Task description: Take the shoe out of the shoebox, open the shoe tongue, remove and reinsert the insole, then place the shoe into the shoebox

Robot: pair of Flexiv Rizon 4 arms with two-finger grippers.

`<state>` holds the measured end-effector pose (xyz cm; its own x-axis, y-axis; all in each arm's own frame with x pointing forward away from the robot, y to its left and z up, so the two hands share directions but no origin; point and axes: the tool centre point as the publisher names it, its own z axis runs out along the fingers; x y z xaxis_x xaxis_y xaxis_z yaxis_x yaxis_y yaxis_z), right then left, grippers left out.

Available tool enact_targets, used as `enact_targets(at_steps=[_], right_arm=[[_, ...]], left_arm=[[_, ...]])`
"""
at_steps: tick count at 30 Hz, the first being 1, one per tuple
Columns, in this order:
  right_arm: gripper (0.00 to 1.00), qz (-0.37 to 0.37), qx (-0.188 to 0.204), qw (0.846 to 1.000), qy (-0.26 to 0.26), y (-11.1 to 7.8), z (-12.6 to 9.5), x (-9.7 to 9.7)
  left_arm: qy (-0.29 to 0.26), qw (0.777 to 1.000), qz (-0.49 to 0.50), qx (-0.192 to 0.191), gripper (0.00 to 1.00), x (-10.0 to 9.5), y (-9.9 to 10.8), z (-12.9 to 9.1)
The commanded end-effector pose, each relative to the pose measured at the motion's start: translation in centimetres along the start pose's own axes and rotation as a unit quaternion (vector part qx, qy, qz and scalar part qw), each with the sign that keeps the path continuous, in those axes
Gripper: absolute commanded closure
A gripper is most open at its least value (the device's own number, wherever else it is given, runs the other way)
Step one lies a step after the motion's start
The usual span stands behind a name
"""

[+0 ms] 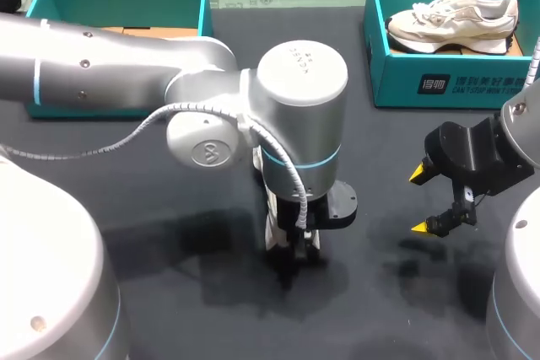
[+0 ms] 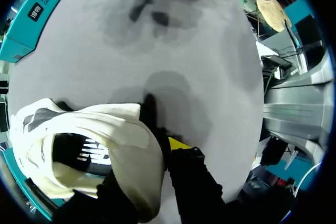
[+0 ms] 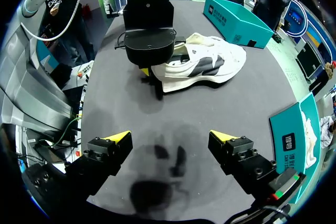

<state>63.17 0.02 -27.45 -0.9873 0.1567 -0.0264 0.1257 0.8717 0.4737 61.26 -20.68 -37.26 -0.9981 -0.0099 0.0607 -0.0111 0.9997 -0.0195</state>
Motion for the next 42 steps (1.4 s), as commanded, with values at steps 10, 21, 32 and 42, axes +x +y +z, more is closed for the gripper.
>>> enact_targets(at_steps=[10, 21, 32, 42], right_arm=[[0.0, 0.0, 0.0, 1.0, -0.002, -0.1, 0.0, 0.2], [0.0, 0.0, 0.0, 1.0, -0.002, -0.1, 0.0, 0.2], [0.0, 0.0, 0.0, 1.0, -0.002, -0.1, 0.0, 0.2], [0.0, 0.0, 0.0, 1.0, -0.002, -0.1, 0.0, 0.2]], left_arm=[[0.019, 1.0, 0.022, -0.001, 1.0, -1.7, 3.2, -9.1], [0.037, 0.999, 0.032, -0.013, 1.0, -4.0, 5.8, -15.7], [0.034, 0.998, 0.04, -0.022, 1.0, -5.7, 6.9, -19.2], [0.034, 0.998, 0.04, -0.022, 1.0, -5.7, 6.9, -19.2]])
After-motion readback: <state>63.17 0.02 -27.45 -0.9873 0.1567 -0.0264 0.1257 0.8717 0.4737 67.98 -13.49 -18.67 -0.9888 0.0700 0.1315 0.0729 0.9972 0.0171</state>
